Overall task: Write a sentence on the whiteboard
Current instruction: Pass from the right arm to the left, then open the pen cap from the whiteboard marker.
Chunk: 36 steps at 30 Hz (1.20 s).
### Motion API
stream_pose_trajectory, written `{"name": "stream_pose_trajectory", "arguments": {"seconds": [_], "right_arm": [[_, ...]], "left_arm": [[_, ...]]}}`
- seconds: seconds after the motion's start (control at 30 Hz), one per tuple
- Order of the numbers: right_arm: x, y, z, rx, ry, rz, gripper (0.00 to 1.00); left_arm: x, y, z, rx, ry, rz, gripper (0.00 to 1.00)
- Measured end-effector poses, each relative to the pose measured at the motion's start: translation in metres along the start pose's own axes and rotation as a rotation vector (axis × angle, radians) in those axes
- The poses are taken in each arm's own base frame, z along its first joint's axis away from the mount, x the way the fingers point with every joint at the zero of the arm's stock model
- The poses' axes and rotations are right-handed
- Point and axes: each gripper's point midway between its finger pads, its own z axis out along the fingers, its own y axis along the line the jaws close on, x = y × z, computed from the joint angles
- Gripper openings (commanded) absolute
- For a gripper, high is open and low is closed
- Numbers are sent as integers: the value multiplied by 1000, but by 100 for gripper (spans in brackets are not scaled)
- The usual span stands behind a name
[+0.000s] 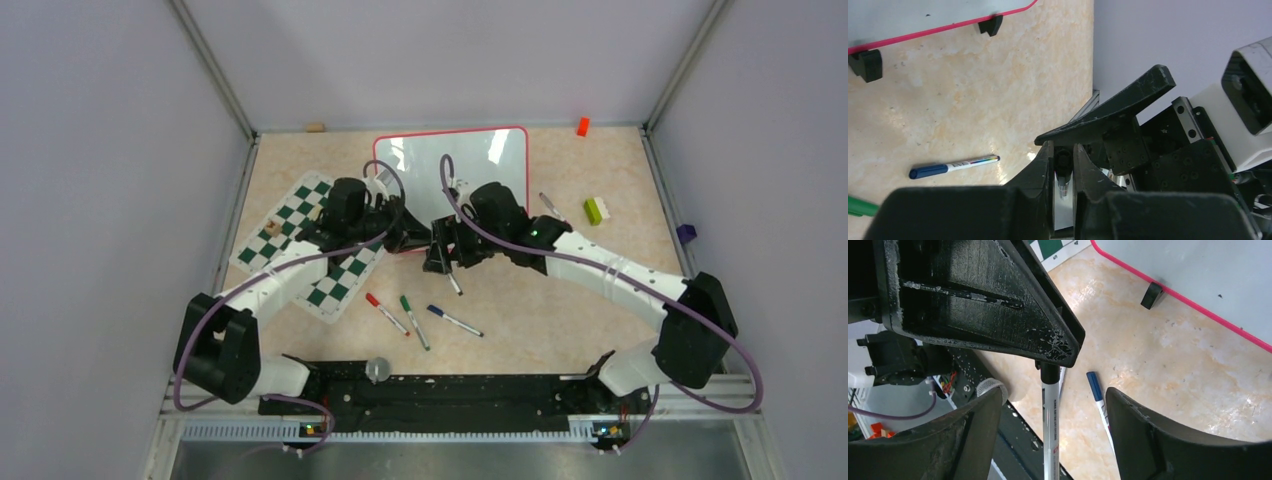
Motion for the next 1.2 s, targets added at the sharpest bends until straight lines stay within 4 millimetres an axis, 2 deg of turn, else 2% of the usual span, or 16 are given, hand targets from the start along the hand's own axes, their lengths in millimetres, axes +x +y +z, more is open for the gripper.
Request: {"name": "stream_pose_trajectory", "arguments": {"seconds": [0.17, 0.33, 0.43, 0.53, 0.67, 0.73, 0.87, 1.0, 1.2], "right_arm": [[-10, 2, -3, -3, -34, 43, 77], [-38, 10, -14, -46, -133, 134, 78], [-78, 27, -37, -99, -302, 188, 76], [-115, 43, -71, -150, -487, 219, 66], [-139, 46, -97, -160, -619, 284, 63], [-146, 45, -103, -164, -651, 323, 62], [-148, 38, -104, -162, -669, 390, 46], [-143, 27, -101, -154, -664, 453, 35], [-143, 24, -101, -162, -662, 495, 37]], "left_arm": [[-15, -22, 4, 90, -34, -55, 0], [-45, -55, -3, 226, -117, -139, 0], [-65, -76, -11, 305, -194, -170, 0], [-78, -91, -19, 362, -250, -208, 0], [-85, -119, -37, 447, -315, -191, 0], [-90, -125, -43, 465, -350, -186, 0], [-98, -127, -47, 475, -390, -194, 0], [-101, -127, -48, 478, -401, -209, 0], [-102, -127, -48, 479, -404, -213, 0]]}}
